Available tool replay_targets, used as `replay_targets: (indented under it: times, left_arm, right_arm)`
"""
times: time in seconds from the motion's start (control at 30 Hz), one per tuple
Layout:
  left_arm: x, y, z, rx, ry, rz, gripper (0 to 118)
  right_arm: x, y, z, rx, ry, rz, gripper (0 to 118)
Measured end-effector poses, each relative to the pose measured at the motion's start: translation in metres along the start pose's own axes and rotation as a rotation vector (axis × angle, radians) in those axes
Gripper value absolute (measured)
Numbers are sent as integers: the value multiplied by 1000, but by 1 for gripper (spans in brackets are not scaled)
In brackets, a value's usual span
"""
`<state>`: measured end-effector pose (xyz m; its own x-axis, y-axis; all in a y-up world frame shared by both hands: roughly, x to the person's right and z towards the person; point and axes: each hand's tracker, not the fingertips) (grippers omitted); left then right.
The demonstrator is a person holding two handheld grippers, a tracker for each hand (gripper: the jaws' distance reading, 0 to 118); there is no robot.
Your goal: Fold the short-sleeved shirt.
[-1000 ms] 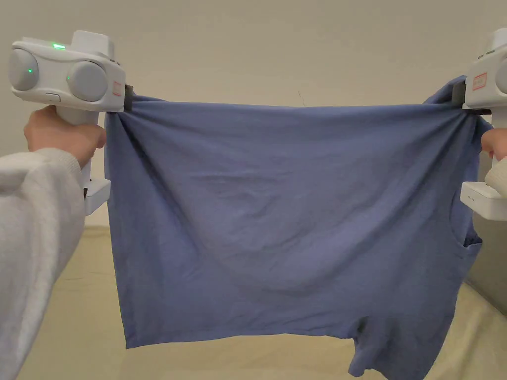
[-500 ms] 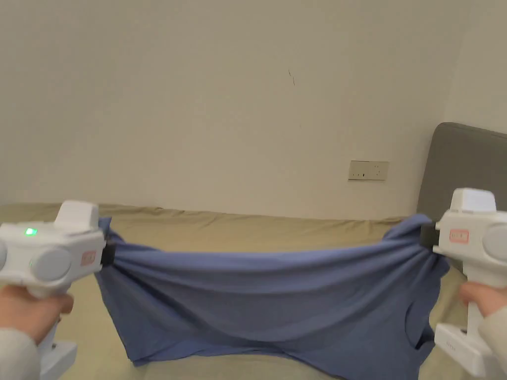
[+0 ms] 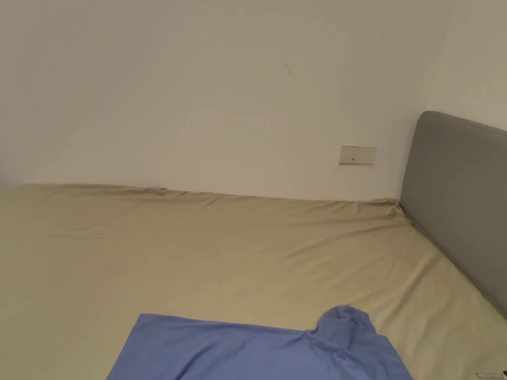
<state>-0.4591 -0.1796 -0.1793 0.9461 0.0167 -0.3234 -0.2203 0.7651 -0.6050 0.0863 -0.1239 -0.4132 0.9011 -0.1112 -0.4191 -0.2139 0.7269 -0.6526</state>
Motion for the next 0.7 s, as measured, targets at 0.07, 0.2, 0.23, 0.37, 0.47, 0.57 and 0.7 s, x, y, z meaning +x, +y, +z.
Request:
replay_targets:
  times: [0.07,0.2,0.23,0.37,0.47,0.57,0.7]
  left_arm:
    - [1,-25,14,-43,3,-15,1]
    - [2,-66,32,-114,-15,26,1]
    - [0,-74,36,-117,-9,36,1]
    - [-3,-106,32,-229,-12,37,1]
    - [0,-121,26,-276,-6,44,1]
    - [3,-129,18,-308,2,38,1]
    - [5,-131,9,-347,17,77,9]
  right_arm:
    - [2,-35,11,-36,-7,1,1]
    - [6,-89,24,-149,-10,35,1]
    - [8,-99,26,-164,-16,29,1]
    - [10,-140,17,-264,-23,76,1]
    - [4,-156,6,-294,-47,140,1]
    - [-3,-161,1,-286,-63,158,1]
    - [1,-162,-6,-309,-70,136,9]
